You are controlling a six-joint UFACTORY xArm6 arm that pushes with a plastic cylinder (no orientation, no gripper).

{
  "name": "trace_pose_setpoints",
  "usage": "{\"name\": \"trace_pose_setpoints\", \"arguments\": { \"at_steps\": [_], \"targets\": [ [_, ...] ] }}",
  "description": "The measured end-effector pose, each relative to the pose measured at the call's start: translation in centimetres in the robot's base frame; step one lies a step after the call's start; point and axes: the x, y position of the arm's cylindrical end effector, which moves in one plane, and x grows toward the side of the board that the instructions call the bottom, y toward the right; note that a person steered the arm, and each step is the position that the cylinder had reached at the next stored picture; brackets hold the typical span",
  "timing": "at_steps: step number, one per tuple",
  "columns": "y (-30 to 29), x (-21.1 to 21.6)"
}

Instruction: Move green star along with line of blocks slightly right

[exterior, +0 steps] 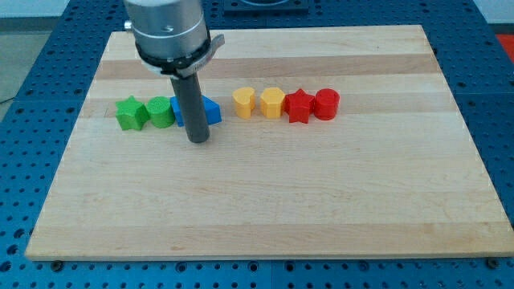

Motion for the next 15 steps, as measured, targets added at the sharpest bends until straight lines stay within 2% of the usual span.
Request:
{"name": "trace_pose_setpoints", "arguments": {
  "at_steps": [3,5,6,7,9,10,11,12,15],
  "targets": [
    [-0.6,-0.9],
    [-12.3,1.0],
    [-15.2,0.4],
    [-14.9,-0.5],
    [-10.5,-0.8],
    [-12.6,-0.7],
    [-19.2,-0.9],
    [-19.9,-2.0],
    [-12.4,-4.5]
  ]
}}
